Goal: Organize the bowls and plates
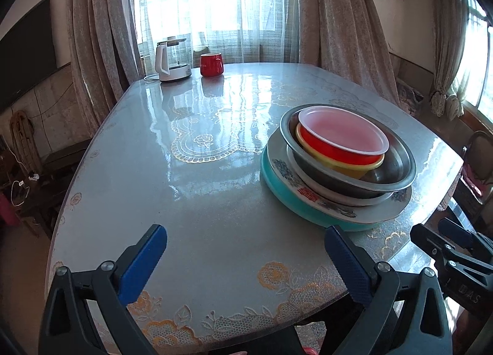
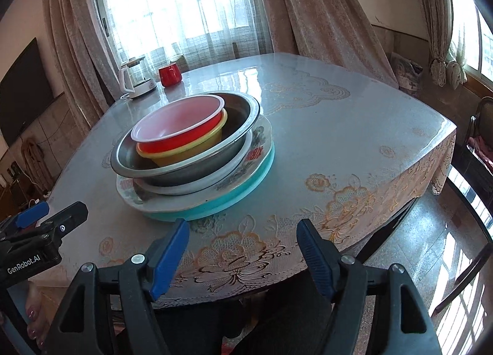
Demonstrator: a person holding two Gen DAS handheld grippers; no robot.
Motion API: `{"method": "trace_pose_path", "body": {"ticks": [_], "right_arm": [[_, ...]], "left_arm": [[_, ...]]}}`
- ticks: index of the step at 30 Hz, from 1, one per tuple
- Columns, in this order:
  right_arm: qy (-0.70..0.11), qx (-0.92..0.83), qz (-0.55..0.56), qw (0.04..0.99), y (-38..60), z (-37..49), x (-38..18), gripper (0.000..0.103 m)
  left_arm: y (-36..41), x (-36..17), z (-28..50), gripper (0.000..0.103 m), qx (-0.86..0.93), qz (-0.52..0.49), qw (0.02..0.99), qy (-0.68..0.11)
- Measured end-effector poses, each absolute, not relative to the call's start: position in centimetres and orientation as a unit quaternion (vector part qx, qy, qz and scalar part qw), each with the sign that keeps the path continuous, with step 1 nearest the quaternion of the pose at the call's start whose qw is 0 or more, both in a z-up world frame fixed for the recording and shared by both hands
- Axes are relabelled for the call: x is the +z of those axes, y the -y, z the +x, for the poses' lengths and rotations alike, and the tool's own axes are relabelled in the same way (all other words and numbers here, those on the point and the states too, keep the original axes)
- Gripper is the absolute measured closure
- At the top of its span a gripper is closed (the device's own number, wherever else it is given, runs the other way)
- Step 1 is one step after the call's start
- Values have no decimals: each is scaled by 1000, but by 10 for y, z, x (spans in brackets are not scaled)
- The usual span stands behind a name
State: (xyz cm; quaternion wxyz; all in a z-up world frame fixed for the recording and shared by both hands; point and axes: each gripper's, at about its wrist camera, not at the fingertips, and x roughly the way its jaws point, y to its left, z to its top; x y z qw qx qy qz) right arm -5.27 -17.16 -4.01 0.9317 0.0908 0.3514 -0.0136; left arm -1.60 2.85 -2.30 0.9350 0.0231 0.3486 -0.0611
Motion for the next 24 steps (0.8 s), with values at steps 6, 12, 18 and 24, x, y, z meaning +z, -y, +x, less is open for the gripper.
{"method": "trace_pose_path", "body": {"ticks": [6,12,18,24], "right_arm": [[-356,-8,91,930,170,-54,-43,30],[-360,-10,94,928,172,-53,-44,30],[-362,-10,96,927,173,-52,-45,30],[-365,-9,97,926,173,-50,-46,30]], "left_arm": [[-25,-24,-17,0,-64,29,934,-351],[-21,-26,-17,1,-75,33,931,-355],[-21,-26,-17,1,-77,31,931,-354],[-21,-28,-16,1,-79,30,930,-357]]}}
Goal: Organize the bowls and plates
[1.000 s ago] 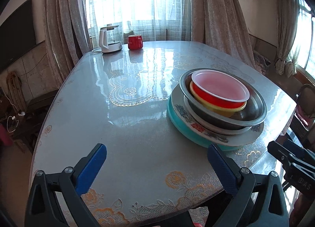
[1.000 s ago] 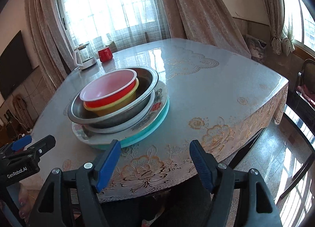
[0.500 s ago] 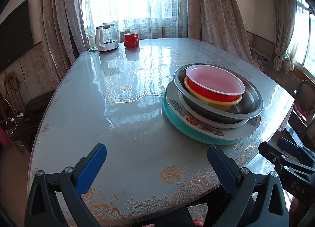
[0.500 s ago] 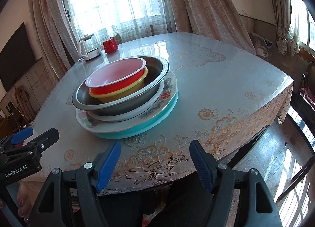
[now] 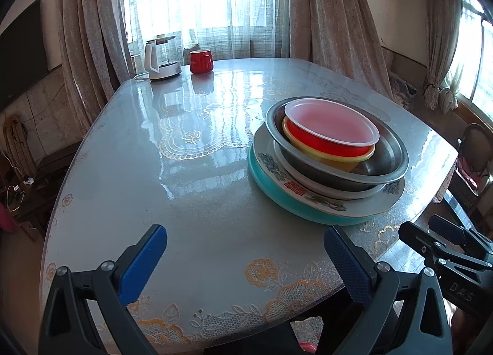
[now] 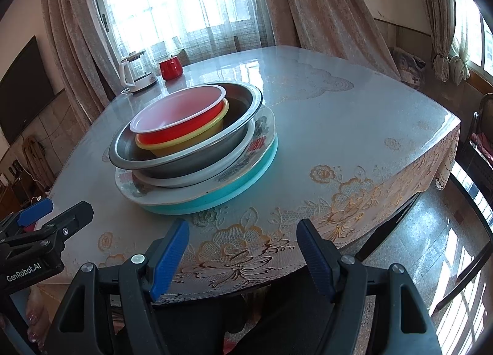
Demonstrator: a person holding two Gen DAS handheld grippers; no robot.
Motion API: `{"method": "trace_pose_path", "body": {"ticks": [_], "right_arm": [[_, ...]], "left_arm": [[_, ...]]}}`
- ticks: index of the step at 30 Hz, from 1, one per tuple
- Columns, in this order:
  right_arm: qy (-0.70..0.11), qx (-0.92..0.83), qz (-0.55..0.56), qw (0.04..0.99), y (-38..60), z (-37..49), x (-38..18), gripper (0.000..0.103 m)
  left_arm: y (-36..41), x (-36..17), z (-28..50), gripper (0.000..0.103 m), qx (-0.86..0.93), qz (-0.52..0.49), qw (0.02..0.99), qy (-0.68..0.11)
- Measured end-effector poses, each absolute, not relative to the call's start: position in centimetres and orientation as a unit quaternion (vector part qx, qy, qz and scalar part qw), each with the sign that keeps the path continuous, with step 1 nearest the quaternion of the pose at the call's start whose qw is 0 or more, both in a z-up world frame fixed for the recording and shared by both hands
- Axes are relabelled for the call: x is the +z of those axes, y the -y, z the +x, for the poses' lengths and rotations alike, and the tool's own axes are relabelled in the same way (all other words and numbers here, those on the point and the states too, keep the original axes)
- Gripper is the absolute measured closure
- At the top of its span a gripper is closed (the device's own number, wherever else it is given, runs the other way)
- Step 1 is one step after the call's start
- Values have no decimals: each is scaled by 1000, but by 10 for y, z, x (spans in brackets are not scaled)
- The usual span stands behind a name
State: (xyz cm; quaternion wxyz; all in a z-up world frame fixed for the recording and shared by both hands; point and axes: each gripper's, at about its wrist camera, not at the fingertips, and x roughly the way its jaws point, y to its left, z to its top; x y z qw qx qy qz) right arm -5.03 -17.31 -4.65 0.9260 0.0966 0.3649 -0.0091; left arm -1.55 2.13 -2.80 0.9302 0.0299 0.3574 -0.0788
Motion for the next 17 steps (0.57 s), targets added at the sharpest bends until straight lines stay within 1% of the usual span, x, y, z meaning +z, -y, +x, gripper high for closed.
{"method": "trace_pose_path", "body": {"ticks": [17], "right_arm": [[-371,-8,103,923,176,-47,-50,30]], "left_arm": [[-23,-30,-12,2,-92,19,929,-359]]}}
